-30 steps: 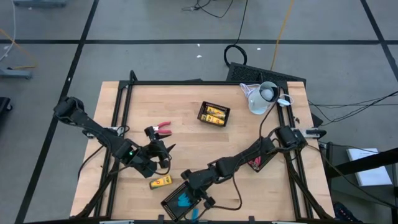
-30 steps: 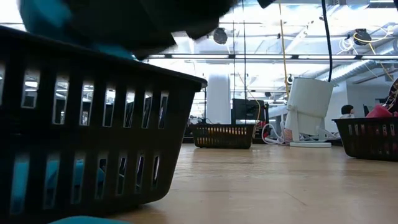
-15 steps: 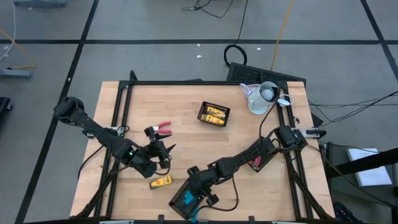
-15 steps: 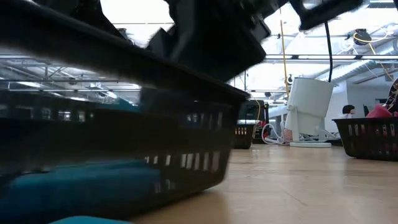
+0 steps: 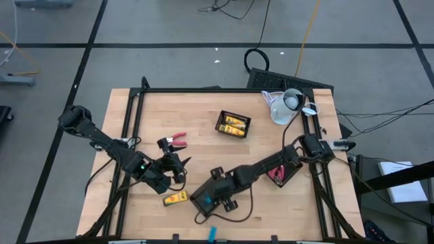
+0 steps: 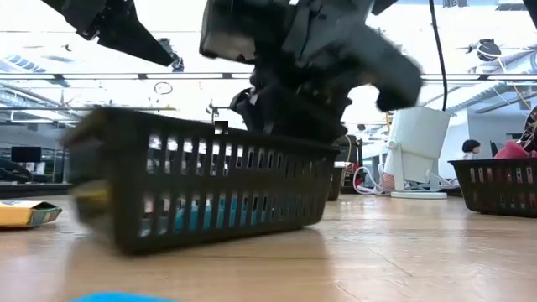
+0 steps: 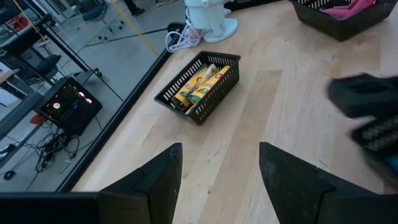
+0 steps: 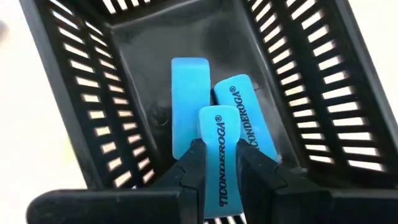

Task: Pick & Place School Supplies
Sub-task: Put the blue eraser into the bottom left black bin

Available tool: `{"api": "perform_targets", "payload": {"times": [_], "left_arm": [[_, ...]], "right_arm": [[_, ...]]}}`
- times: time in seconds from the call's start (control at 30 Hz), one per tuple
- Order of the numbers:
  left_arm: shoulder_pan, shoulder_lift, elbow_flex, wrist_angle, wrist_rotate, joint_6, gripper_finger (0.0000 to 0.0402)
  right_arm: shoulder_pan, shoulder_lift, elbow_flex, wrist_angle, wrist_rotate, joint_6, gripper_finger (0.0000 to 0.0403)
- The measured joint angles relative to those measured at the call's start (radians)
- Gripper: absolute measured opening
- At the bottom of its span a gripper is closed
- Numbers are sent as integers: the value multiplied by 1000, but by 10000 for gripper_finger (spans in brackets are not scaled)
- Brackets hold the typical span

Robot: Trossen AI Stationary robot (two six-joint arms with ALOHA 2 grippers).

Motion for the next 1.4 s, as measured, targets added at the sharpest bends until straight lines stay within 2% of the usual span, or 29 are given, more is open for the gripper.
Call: {"api": "perform_targets", "payload": {"times": [0.33, 0.57, 0.77, 0.83, 1.0, 1.1, 1.23, 1.4], "left_arm": [[-18, 0, 0, -69, -27, -58, 214], [-33, 0, 0, -118, -45, -108, 214], [-38, 0, 0, -178, -52, -165, 214], [-38, 0, 0, -184, -52, -172, 214], [-38, 0, 0, -189, -52, -172, 214], [-38, 0, 0, -199, -52, -173, 214], [-38, -2, 0, -212, -56, -175, 214], [-38, -35, 0, -251, -67, -185, 214]], "right_arm": [[-108, -4, 1, -135, 133, -23, 51], [-197, -5, 0, -166, 139, -46, 51], [-233, -3, -1, -84, 97, -109, 54], [-234, -2, -2, -45, 77, -127, 88], [-233, 1, -3, 41, 86, -178, 214], [-232, 0, -3, 79, 101, -183, 259], [-231, -29, -6, 107, 106, -205, 271], [-203, -123, -4, 152, 103, -274, 255]]}}
